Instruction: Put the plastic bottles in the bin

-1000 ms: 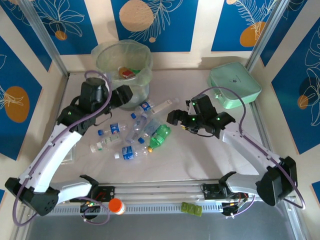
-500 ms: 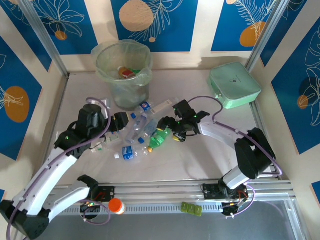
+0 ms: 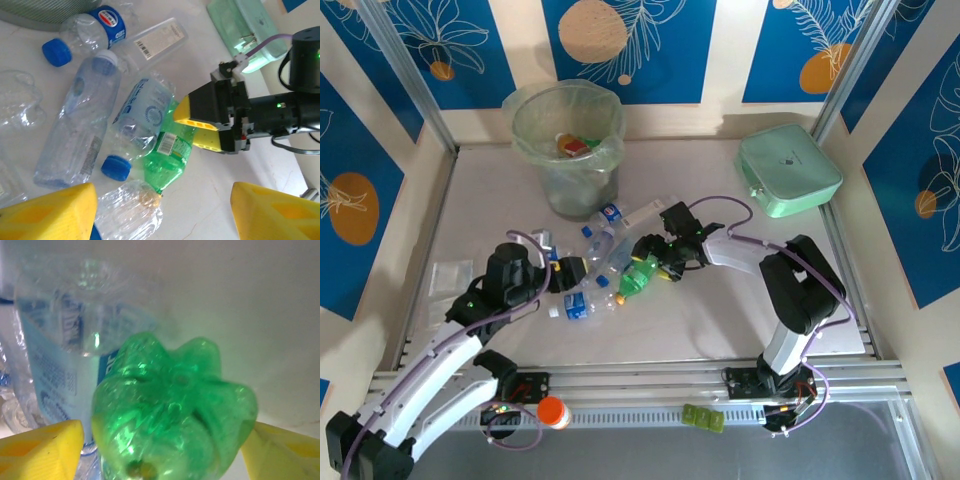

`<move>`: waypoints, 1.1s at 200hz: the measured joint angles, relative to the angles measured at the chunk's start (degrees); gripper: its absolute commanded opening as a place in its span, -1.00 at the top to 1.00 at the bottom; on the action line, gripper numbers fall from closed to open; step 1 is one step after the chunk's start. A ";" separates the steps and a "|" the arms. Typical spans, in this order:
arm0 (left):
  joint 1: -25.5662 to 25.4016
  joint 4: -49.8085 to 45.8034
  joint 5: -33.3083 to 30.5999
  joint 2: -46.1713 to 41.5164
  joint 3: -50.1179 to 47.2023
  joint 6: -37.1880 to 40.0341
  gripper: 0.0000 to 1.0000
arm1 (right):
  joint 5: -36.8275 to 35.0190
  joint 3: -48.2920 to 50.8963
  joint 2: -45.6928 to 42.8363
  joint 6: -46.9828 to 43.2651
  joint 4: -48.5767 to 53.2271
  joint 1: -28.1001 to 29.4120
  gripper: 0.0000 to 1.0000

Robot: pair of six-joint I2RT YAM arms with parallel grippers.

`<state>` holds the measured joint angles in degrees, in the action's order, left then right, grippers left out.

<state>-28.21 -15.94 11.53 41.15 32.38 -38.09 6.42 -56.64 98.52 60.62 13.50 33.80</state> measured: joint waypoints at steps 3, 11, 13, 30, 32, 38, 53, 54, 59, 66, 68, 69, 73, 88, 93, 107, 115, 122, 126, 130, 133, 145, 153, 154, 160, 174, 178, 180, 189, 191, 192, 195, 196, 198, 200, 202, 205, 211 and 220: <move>0.00 0.26 0.09 0.11 0.00 0.00 -0.41 | 0.00 0.00 0.11 -0.02 -0.04 -0.13 -0.52; 0.00 0.94 0.28 0.22 0.00 -0.02 -0.41 | -0.04 0.00 0.20 -0.11 -0.28 -0.37 -0.47; 0.00 1.01 0.31 0.22 0.00 -0.02 -0.41 | -0.04 0.00 0.20 -0.07 -0.37 -0.44 -0.46; 0.00 1.97 0.50 0.20 0.00 -0.02 -0.41 | -0.20 0.00 0.20 -0.04 -1.09 -0.87 -0.35; 0.00 2.01 0.50 0.17 0.00 -0.02 -0.41 | -0.20 0.00 0.20 -0.11 -1.20 -0.94 -0.34; 0.00 2.16 0.50 0.17 0.00 0.00 -0.41 | -0.20 0.00 0.20 -0.11 -1.38 -1.03 -0.27; 0.00 2.60 0.50 0.17 0.00 -0.02 -0.41 | -0.13 0.04 0.20 0.07 -1.60 -1.16 -0.25; 0.00 2.64 0.50 0.17 0.00 -0.02 -0.41 | -0.15 0.04 0.20 0.09 -1.57 -1.16 -0.25; 0.00 2.82 0.50 0.20 0.00 -0.02 -0.41 | -0.13 0.07 0.20 0.09 -1.57 -1.18 -0.24; 0.00 3.15 0.50 0.24 0.00 -0.02 -0.41 | -0.13 0.13 0.20 0.09 -1.64 -1.22 -0.23; 0.00 3.21 0.50 0.24 0.00 -0.02 -0.41 | -0.11 0.15 0.20 0.09 -1.73 -1.27 -0.22; 0.00 3.26 0.50 0.24 0.00 -0.02 -0.41 | -0.09 0.17 0.20 0.09 -1.73 -1.27 -0.22; 0.00 3.39 0.50 0.33 0.00 -0.02 -0.41 | -0.04 0.20 0.20 0.09 -1.84 -1.31 -0.22; 0.00 3.63 0.70 0.98 0.02 -0.02 -0.41 | 0.26 0.76 0.17 0.11 -2.49 -1.68 -0.20; 0.00 3.67 0.76 1.22 0.04 0.00 -0.42 | 0.50 1.01 0.17 0.11 -2.89 -1.86 -0.16; 0.00 3.65 1.18 2.12 0.11 0.02 -0.43 | 1.16 2.10 -0.22 0.37 -4.07 -2.58 -0.13; 0.00 3.58 1.31 2.49 0.26 0.04 -0.49 | 1.33 2.89 -0.92 0.31 -4.46 -3.02 -0.13; 0.00 3.30 1.40 2.82 0.68 0.20 -0.57 | 1.33 3.80 -1.92 0.31 -4.72 -3.54 -0.13; 0.00 3.04 1.40 2.99 1.01 0.63 -0.61 | 1.29 4.26 -2.60 0.26 -4.70 -3.82 -0.13; 0.00 2.84 1.49 3.19 1.36 0.57 -0.65 | 1.33 4.72 -3.26 0.26 -4.68 -4.09 -0.13; 0.00 2.58 1.53 3.34 1.70 0.87 -0.66 | 1.29 5.07 -3.85 0.11 -4.70 -4.28 -0.13; 0.00 1.40 1.62 3.98 3.32 1.29 -0.72 | 1.20 6.19 -6.62 -0.35 -4.22 -4.85 -0.13; 0.00 0.87 1.81 4.35 4.50 1.55 -0.78 | 0.98 6.73 -8.59 -0.83 -3.82 -5.20 -0.12; 0.00 0.85 1.86 4.37 4.63 1.51 -0.78 | 0.96 6.84 -8.98 -0.92 -3.69 -5.27 -0.12; 0.00 0.39 2.01 4.63 5.55 1.77 -0.79 | 0.83 7.10 -10.82 -1.42 -3.28 -5.44 -0.12; -0.02 -0.24 2.25 5.38 7.58 2.19 -0.85 | 0.57 7.43 -15.19 -2.75 -2.27 -5.62 -0.12; -0.07 -0.50 2.40 5.70 8.33 2.27 -0.86 | 0.59 7.48 -16.44 -3.08 -1.92 -5.70 -0.12; -0.07 -0.66 2.43 5.90 8.57 2.47 -0.87 | 0.55 7.48 -16.94 -3.34 -1.88 -5.75 -0.12; -0.24 -1.62 2.62 6.97 10.43 2.64 -0.90 | 0.50 7.50 -19.87 -4.37 -1.18 -5.97 -0.12; -0.31 -1.77 2.80 7.32 10.91 2.71 -0.91 | 0.55 7.50 -20.61 -4.61 -0.96 -6.01 -0.12; -0.35 -1.86 2.84 7.48 11.08 2.82 -0.91 | 0.52 7.50 -20.90 -4.76 -0.92 -6.03 -0.12; -0.48 -2.23 3.04 8.02 11.82 3.04 -0.92 | 0.50 7.50 -21.79 -5.16 -0.72 -6.08 -0.12; -0.52 -2.32 3.06 8.15 12.00 3.04 -0.92 | 0.52 7.50 -22.21 -5.27 -0.57 -6.08 -0.12; -0.61 -2.58 3.21 8.61 12.61 3.21 -0.93 | 0.50 7.50 -22.75 -5.53 -0.44 -6.10 -0.12; -0.68 -2.89 3.32 9.16 13.20 3.50 -0.94 | 0.48 7.50 -23.47 -5.97 -0.28 -6.14 -0.12; -0.74 -3.10 3.41 9.46 13.64 3.54 -0.94 | 0.50 7.50 -23.89 -6.19 -0.11 -6.19 -0.12; -0.92 -3.41 3.69 10.34 14.67 3.80 -0.95 | 0.52 7.48 -24.79 -6.54 0.17 -6.23 -0.12; -1.22 -3.89 4.11 11.65 16.22 4.11 -0.96 | 0.59 7.43 -26.53 -7.52 0.68 -6.34 -0.12; -1.99 -4.72 5.18 14.21 18.93 4.85 -0.98 | 0.87 7.13 -29.05 -9.09 1.64 -6.45 -0.12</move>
<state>-30.20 -20.67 16.71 55.35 51.31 -33.23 7.29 -49.52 69.47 51.53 15.14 27.35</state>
